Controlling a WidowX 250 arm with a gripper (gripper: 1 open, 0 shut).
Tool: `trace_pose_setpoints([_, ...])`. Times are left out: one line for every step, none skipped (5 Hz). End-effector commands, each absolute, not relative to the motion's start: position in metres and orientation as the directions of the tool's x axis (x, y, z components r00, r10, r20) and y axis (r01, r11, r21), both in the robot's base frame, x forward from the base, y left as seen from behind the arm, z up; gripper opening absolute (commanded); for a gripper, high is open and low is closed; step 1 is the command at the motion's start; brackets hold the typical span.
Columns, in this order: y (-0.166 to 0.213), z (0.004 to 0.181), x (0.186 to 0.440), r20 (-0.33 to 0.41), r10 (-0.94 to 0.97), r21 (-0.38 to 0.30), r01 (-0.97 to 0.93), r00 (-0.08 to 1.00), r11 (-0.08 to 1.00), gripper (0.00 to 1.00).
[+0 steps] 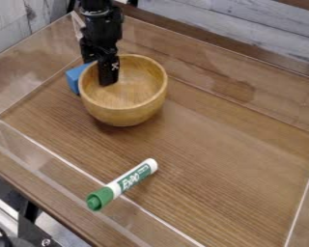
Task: Put the blue block in the brown bowl
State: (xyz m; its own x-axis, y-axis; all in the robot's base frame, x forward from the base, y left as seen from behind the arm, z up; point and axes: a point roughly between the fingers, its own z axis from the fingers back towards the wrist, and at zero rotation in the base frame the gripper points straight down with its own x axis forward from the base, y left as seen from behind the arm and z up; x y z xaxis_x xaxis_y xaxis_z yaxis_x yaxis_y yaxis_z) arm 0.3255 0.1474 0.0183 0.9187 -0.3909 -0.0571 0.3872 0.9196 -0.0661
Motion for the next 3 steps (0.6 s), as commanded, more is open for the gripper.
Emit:
trace_pose_setpoints([0.130, 0.034, 0.332, -0.038, -0.416, -0.068, 0.413, 0.908, 0.908, 1.00])
trace_pose_setpoints([0.127, 0.044, 0.333, -0.030, -0.416, -0.077, 0.413, 0.909, 0.908, 1.00])
trace_pose_setpoints([0.126, 0.050, 0.334, -0.026, -0.414, -0.082, 0.411, 0.910, 0.908, 1.00])
